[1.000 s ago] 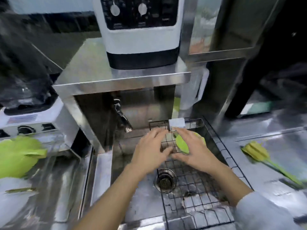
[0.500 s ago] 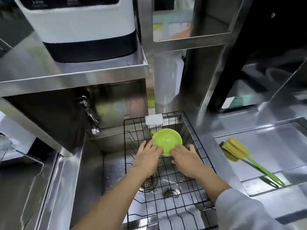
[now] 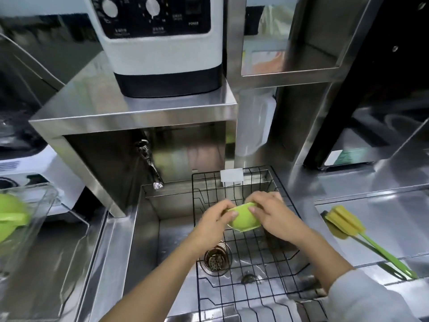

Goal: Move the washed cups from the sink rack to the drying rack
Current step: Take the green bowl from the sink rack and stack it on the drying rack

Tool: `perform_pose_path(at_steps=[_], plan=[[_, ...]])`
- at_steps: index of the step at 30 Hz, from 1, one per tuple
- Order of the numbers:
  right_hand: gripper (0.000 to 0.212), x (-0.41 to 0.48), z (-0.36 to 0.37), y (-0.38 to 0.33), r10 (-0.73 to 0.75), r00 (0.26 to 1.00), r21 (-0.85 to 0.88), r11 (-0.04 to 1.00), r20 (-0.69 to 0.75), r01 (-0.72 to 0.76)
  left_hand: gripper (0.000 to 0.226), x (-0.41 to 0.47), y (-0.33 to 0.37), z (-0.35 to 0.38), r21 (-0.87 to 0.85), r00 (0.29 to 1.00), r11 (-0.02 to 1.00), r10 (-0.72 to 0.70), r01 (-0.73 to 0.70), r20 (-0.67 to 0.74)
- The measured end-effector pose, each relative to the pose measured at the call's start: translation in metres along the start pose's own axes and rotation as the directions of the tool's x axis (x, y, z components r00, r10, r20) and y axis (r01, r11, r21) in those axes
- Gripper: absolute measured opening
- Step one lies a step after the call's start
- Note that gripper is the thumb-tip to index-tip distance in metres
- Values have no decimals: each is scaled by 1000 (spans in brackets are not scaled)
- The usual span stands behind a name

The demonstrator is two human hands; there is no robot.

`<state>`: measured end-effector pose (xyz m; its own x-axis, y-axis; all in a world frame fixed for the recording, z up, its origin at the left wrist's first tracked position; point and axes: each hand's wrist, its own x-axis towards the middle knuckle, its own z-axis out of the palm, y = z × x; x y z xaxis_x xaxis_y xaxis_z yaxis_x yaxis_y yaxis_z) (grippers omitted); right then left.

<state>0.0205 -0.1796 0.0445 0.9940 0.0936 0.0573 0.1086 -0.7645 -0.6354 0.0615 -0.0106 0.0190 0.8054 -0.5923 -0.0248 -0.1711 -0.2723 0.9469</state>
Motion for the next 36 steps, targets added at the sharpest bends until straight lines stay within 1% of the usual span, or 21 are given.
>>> perform_pose_path(at_steps=[3,6,8,10,12,13,15,18,19,20,21,22,24,26,28,30,31,32,34,35,36], plan=[[14,7,-18,-40,-52,994,122,991,-96,64,15,-10,22,-17,-178,995,984,-17,-1,-100],[13,13,-23,-78,-61,985,227,969,-161,97,22,-24,50,-42,-248,983,968,-17,-30,-184],[9,15,-22,-106,-70,973,302,944,-220,136,23,-38,69,-62,-234,972,968,29,-85,-234],[13,17,-17,-136,-85,955,406,892,-284,200,18,-55,87,-86,-168,957,973,109,-158,-269],[13,21,-7,-163,-58,943,544,805,-327,238,6,-74,101,-113,-55,935,973,199,-224,-293],[13,24,-1,-176,-24,943,629,739,-332,240,14,-85,107,-128,30,924,969,241,-244,-298],[15,31,10,-200,55,955,785,584,-292,206,41,-109,114,-157,248,903,931,332,-268,-272],[17,43,26,-236,106,980,910,398,-170,114,76,-146,109,-198,569,887,785,418,-246,-193],[17,47,32,-247,111,986,935,345,-125,80,83,-158,106,-210,638,890,735,424,-230,-168],[16,52,39,-259,114,990,951,305,-80,42,88,-169,102,-222,671,892,708,424,-219,-156],[16,57,47,-270,114,993,961,275,-35,3,90,-180,98,-233,669,890,710,427,-220,-161],[15,61,56,-282,117,993,968,249,10,-39,91,-190,95,-244,635,883,737,433,-230,-182],[15,71,73,-303,136,985,973,190,106,-131,86,-209,90,-265,548,855,800,444,-244,-267],[22,80,89,-324,128,969,967,113,213,-228,75,-225,84,-284,489,798,850,429,-198,-423],[33,89,103,-346,75,956,956,61,284,-288,60,-238,80,-304,391,730,907,372,-155,-573],[34,96,119,-369,7,941,940,62,337,-337,47,-248,74,-326,278,690,948,304,-153,-657],[42,100,127,-378,-32,938,937,80,344,-341,41,-252,71,-337,224,679,963,266,-151,-684],[51,104,134,-388,-66,939,937,121,338,-329,37,-256,67,-347,166,673,974,227,-155,-704],[67,110,147,-406,-128,940,927,254,316,-277,37,-264,59,-367,76,660,982,171,-171,-731],[72,114,152,-414,-139,938,912,314,319,-264,35,-267,56,-376,57,656,985,151,-163,-739],[73,117,157,-422,-142,933,899,350,329,-264,32,-269,52,-385,49,656,989,131,-142,-743]])
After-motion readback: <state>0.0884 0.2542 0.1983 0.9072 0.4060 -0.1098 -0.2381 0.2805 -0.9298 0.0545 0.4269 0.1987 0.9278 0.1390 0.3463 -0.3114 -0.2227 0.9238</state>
